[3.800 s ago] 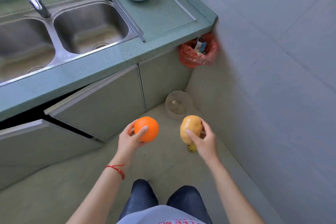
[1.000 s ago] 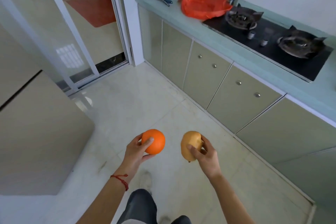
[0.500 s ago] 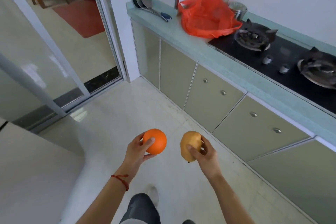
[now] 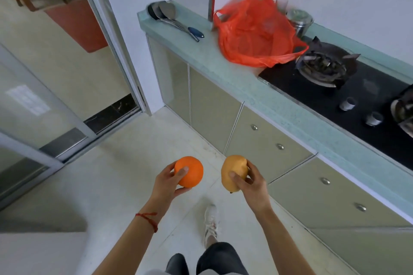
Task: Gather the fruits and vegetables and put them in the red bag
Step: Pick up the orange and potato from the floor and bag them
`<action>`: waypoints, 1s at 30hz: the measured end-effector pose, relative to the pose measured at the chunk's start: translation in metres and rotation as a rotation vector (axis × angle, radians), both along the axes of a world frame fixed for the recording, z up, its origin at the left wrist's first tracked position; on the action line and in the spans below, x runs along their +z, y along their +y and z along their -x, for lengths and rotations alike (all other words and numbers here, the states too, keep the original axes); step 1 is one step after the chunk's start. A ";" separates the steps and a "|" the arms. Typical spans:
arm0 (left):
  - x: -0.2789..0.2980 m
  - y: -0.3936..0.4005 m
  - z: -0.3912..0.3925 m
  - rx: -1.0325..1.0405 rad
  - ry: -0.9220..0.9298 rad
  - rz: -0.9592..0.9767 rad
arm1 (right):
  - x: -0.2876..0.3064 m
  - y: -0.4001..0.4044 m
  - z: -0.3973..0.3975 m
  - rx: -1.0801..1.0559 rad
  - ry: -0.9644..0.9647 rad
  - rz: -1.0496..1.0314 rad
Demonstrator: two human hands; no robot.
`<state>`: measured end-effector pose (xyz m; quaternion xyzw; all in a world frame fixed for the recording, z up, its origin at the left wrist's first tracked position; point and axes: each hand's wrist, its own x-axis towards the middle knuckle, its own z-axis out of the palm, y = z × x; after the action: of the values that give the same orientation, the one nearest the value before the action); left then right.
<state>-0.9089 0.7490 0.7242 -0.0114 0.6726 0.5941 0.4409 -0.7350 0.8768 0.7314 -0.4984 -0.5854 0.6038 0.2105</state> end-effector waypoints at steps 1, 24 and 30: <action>0.000 0.015 0.007 0.007 0.000 -0.004 | 0.001 0.015 0.009 -0.001 0.010 -0.002; 0.012 0.241 0.215 -0.174 0.022 -0.021 | 0.006 0.210 0.206 -0.120 0.016 0.023; 0.020 0.302 0.271 -0.406 0.018 -0.055 | 0.013 0.228 0.246 -0.326 0.036 0.031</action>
<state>-1.1802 1.0508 0.7447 0.1418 0.6485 0.5112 0.5459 -0.9806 1.1048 0.7442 -0.5790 -0.4836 0.5794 0.3085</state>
